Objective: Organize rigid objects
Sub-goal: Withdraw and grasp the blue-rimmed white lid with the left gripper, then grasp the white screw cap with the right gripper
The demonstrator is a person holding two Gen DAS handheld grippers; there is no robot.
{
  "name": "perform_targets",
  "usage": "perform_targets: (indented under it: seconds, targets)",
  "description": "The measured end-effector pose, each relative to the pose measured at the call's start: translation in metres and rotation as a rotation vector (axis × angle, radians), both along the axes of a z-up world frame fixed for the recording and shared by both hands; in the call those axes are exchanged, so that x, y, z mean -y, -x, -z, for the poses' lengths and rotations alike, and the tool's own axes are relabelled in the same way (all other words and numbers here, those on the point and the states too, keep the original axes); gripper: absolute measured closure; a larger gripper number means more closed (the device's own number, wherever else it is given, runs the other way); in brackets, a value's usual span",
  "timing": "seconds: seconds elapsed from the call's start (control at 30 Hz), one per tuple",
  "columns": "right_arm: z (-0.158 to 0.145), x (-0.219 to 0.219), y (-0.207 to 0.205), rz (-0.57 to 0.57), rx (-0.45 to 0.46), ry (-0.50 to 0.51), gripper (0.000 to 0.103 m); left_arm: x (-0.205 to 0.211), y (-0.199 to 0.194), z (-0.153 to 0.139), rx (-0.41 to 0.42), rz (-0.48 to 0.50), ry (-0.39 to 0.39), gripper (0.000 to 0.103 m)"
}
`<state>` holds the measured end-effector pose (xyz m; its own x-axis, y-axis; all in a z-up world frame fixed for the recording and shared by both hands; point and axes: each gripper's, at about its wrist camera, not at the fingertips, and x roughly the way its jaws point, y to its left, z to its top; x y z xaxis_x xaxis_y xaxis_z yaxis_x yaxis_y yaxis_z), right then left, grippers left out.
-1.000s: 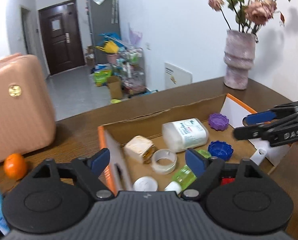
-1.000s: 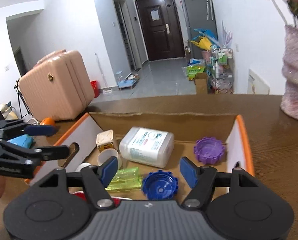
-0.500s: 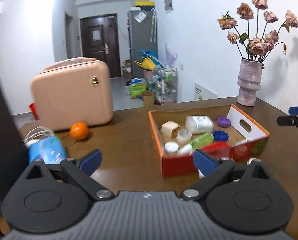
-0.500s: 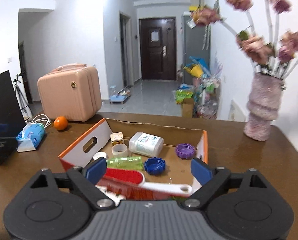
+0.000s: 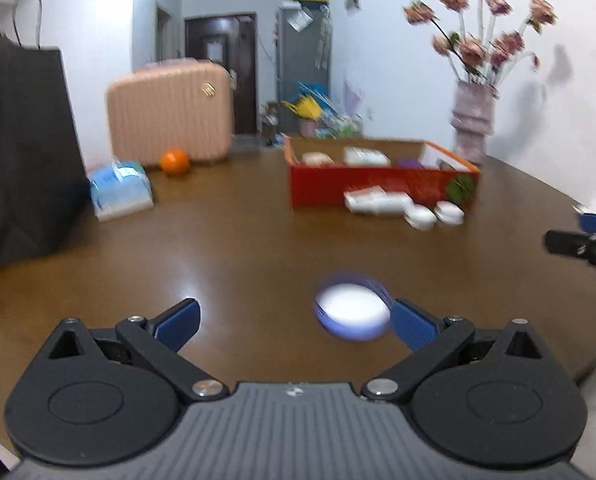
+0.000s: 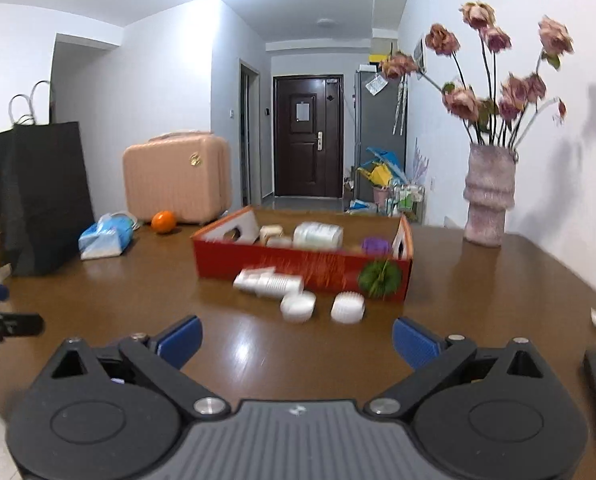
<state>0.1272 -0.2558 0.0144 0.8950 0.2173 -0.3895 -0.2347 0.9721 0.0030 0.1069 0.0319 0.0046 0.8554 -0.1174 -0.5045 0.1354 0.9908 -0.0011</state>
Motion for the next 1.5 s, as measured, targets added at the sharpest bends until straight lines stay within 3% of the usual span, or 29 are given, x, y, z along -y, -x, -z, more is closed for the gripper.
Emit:
perform_targets:
  seconds: [0.13,0.27,0.53,0.67,0.8,0.9,1.0,1.07,1.33,1.5]
  targets:
    - [0.01,-0.007,0.022,-0.011,0.011,0.063,0.003,0.008,0.009,0.005,0.001,0.015,-0.024,0.0]
    - [0.01,-0.007,0.035,-0.04,0.03,0.034,0.003,0.016,0.006,0.007,-0.007,0.015,-0.008,0.0]
    - [0.024,-0.015,0.012,-0.016,-0.003,0.081,0.01,0.031,-0.02,0.027,-0.017,-0.016,-0.028,0.0]
    - [0.029,-0.015,-0.006,-0.021,-0.034,0.053,0.01,0.034,-0.042,0.033,-0.033,-0.022,-0.013,0.0]
    - [0.035,-0.016,-0.033,-0.012,-0.071,0.038,0.013,0.036,-0.065,0.037,-0.057,-0.03,-0.001,0.0]
    - [0.042,-0.022,-0.057,-0.01,-0.105,0.051,0.015,0.038,-0.081,0.042,-0.092,-0.026,-0.007,0.006]
    - [0.046,-0.026,-0.085,-0.02,-0.135,0.053,0.019,0.038,-0.092,0.047,-0.131,-0.001,0.006,0.02]
    - [0.045,-0.028,-0.109,-0.023,-0.147,0.048,0.021,0.04,-0.099,0.049,-0.138,0.01,-0.011,0.036]
    - [0.051,-0.048,-0.203,-0.007,-0.211,0.115,0.04,0.036,-0.135,0.043,-0.134,0.014,-0.027,0.036]
    - [0.06,-0.048,-0.226,-0.012,-0.26,0.077,0.047,0.032,-0.156,0.037,-0.112,0.003,-0.024,0.036]
